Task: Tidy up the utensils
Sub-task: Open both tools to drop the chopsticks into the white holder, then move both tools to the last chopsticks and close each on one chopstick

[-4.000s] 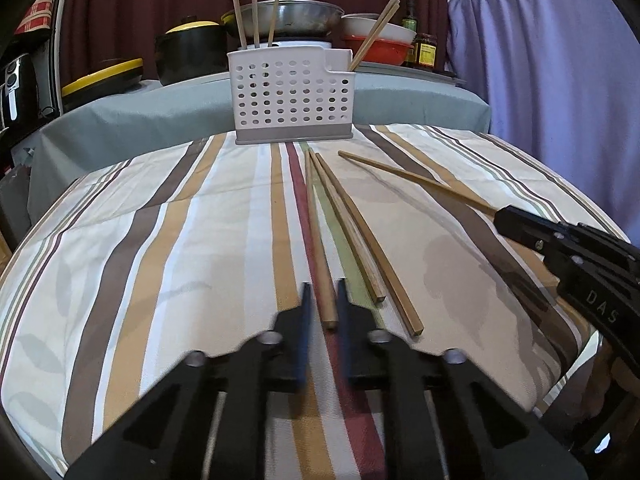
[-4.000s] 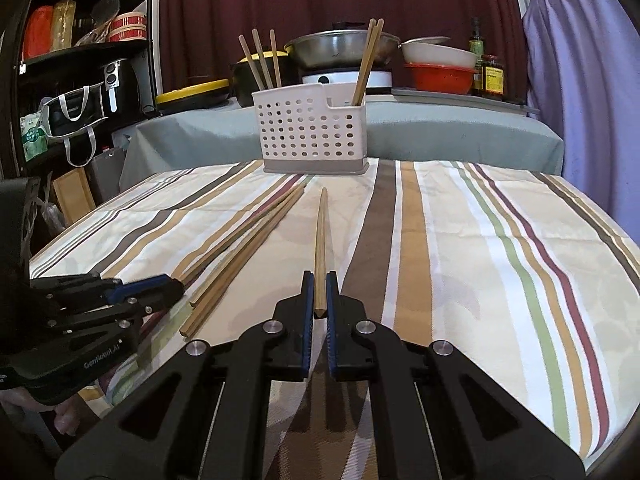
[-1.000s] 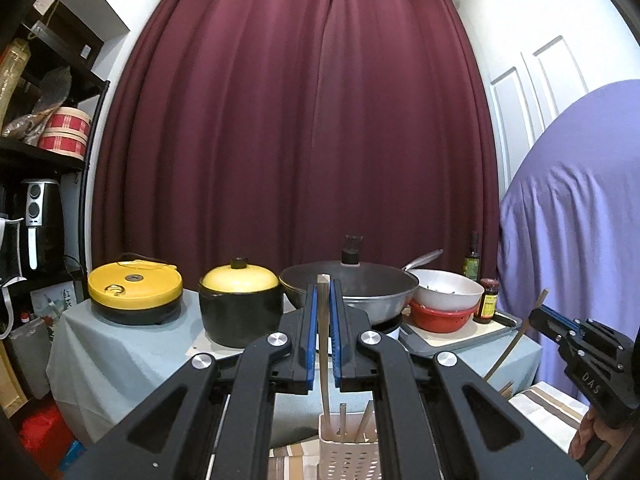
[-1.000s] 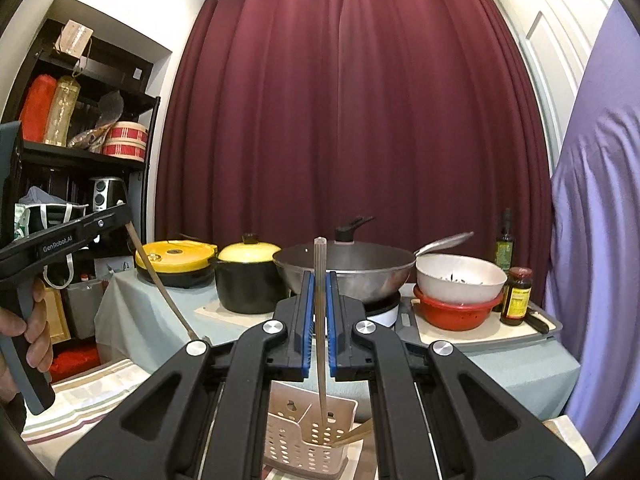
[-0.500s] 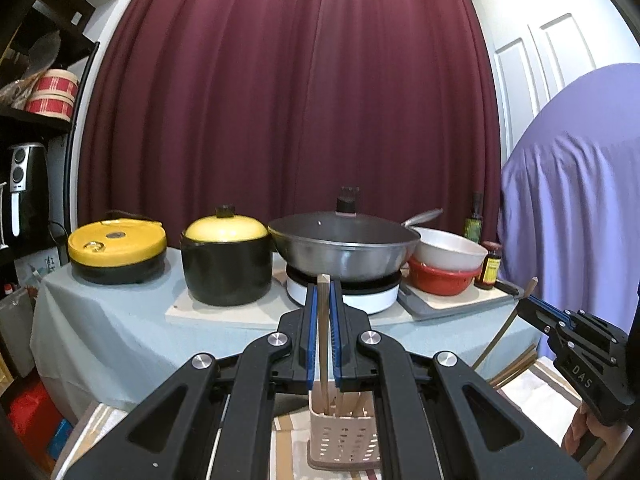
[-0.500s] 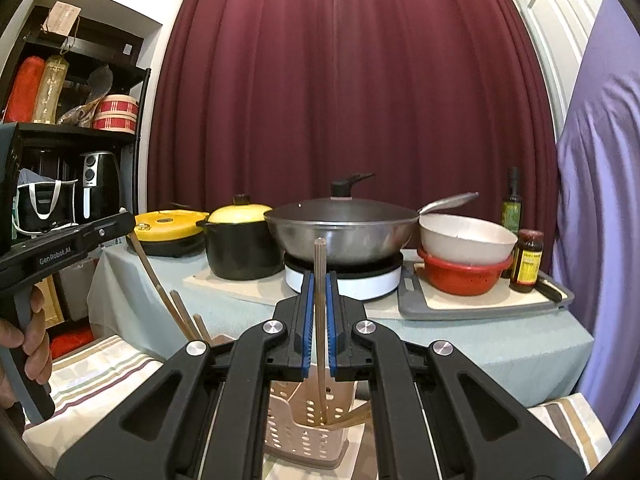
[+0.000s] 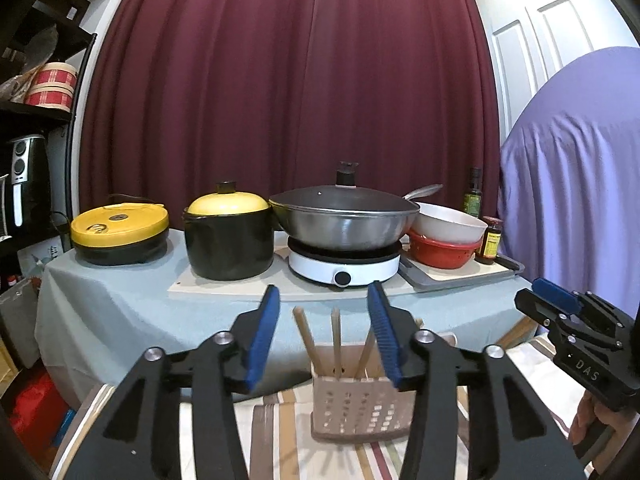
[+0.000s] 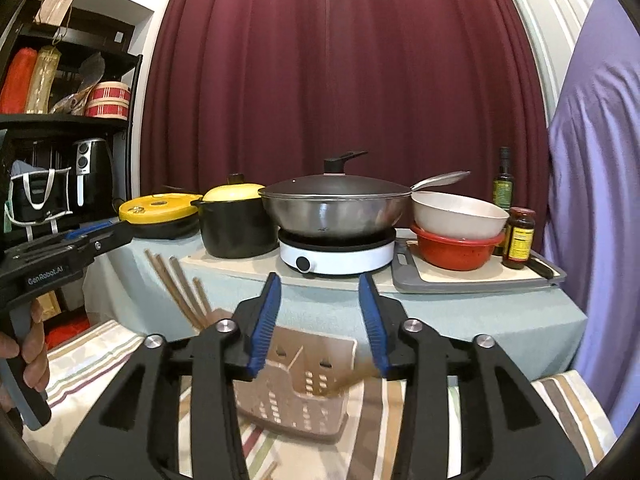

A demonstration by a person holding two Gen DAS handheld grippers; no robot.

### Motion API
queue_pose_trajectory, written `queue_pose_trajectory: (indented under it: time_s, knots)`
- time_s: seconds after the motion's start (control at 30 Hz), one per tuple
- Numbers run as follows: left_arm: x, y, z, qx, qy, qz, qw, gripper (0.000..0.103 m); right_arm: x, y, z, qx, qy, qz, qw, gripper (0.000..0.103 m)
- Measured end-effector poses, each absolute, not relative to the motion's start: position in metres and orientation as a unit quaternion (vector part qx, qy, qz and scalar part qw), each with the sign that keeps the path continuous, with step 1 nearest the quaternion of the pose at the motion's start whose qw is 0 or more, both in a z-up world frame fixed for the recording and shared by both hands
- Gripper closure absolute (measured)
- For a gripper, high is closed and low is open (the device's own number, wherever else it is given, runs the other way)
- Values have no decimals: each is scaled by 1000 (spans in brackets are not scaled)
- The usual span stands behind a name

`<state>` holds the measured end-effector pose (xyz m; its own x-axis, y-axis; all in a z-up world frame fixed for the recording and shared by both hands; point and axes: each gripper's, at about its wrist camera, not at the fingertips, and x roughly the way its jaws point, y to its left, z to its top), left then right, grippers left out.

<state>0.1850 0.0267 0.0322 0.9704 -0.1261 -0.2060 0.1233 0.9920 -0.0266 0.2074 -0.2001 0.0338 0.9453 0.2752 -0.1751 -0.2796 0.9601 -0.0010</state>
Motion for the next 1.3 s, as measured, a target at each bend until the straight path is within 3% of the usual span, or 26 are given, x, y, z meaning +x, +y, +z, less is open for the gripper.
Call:
queue_pose_trajectory:
  time_s: [0.8,1.3]
  knots:
    - [39,24,-72,1,221,-28,975,51,24,-179,-93,-27,187,168,967,59]
    - [-7,40,-125,-4,272,-2,962,51,-9,-156,-141,-52,231,194,952,59]
